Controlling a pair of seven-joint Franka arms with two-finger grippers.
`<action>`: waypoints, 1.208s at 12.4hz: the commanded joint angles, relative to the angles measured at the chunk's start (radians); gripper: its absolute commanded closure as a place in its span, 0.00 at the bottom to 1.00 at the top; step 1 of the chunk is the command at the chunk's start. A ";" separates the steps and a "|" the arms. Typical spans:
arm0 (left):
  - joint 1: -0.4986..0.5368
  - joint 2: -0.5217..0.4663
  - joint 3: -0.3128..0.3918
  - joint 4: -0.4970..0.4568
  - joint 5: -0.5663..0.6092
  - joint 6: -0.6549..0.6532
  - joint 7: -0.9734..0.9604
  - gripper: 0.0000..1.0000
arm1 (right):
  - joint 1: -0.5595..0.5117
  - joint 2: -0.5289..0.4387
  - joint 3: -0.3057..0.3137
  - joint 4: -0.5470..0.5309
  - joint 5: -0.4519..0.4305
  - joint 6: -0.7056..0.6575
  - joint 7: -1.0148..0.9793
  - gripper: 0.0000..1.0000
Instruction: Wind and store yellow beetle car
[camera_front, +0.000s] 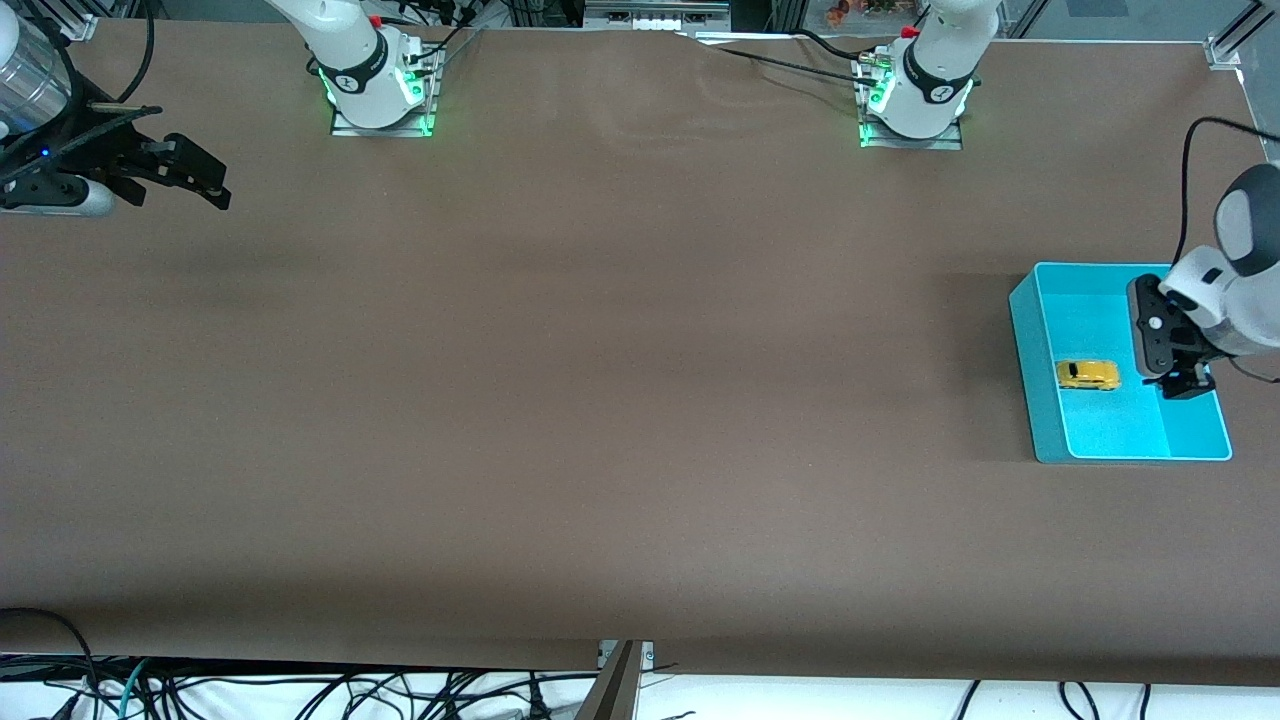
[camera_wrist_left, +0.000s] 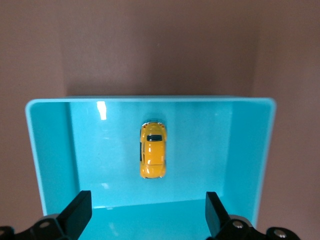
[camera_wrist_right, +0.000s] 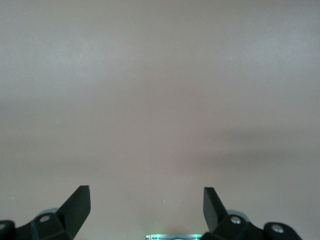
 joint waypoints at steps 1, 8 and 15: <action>-0.002 0.017 -0.092 0.149 -0.019 -0.182 -0.141 0.00 | 0.001 0.017 0.002 0.032 -0.013 -0.011 0.014 0.00; -0.046 -0.006 -0.244 0.283 -0.154 -0.312 -0.702 0.00 | 0.001 0.017 0.004 0.032 0.004 -0.003 0.000 0.00; -0.363 -0.105 0.019 0.294 -0.258 -0.306 -1.176 0.00 | 0.002 0.017 0.007 0.032 0.007 -0.005 0.000 0.00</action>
